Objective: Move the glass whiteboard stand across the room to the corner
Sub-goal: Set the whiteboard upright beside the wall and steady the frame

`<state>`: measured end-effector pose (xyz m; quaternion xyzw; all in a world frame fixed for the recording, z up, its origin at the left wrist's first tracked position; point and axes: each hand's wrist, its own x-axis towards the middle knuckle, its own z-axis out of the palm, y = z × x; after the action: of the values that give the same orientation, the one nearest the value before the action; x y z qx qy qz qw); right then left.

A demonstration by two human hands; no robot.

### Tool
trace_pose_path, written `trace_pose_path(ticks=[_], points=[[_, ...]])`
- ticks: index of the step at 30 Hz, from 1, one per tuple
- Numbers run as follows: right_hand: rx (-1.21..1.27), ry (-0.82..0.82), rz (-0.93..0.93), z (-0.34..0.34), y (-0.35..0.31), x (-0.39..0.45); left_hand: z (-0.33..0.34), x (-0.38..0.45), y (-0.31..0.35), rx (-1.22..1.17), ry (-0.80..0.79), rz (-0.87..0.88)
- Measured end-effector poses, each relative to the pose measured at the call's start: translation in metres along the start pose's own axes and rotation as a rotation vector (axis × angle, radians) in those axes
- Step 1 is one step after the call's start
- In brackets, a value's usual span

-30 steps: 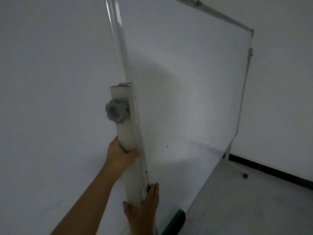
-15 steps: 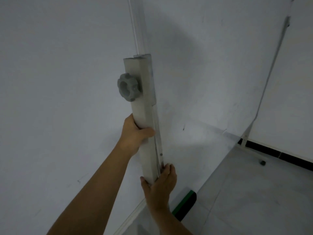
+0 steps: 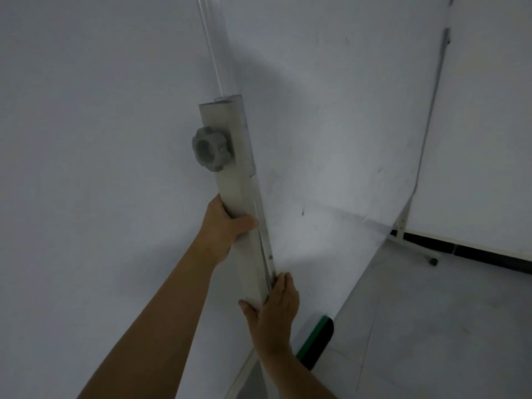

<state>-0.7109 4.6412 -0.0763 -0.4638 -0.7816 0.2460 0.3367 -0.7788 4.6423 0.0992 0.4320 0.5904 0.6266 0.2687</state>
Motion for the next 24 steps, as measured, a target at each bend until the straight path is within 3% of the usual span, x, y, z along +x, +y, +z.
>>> trace_pose_path(ticks=[6, 11, 18, 24], points=[[0.007, -0.045, -0.099, -0.001, 0.016, -0.002, 0.004, 0.0, -0.005, 0.015, 0.041, 0.03], [0.209, -0.148, -0.402, -0.012, 0.054, -0.012, 0.005, -0.009, -0.001, 0.03, 0.087, 0.022], [0.216, -0.382, -0.339, -0.056, 0.071, -0.015, 0.016, -0.038, -0.003, 0.079, 0.223, 0.046], [0.209, -0.618, -0.175, -0.064, 0.094, -0.022, 0.026, -0.07, -0.048, 0.184, 0.284, -0.079]])
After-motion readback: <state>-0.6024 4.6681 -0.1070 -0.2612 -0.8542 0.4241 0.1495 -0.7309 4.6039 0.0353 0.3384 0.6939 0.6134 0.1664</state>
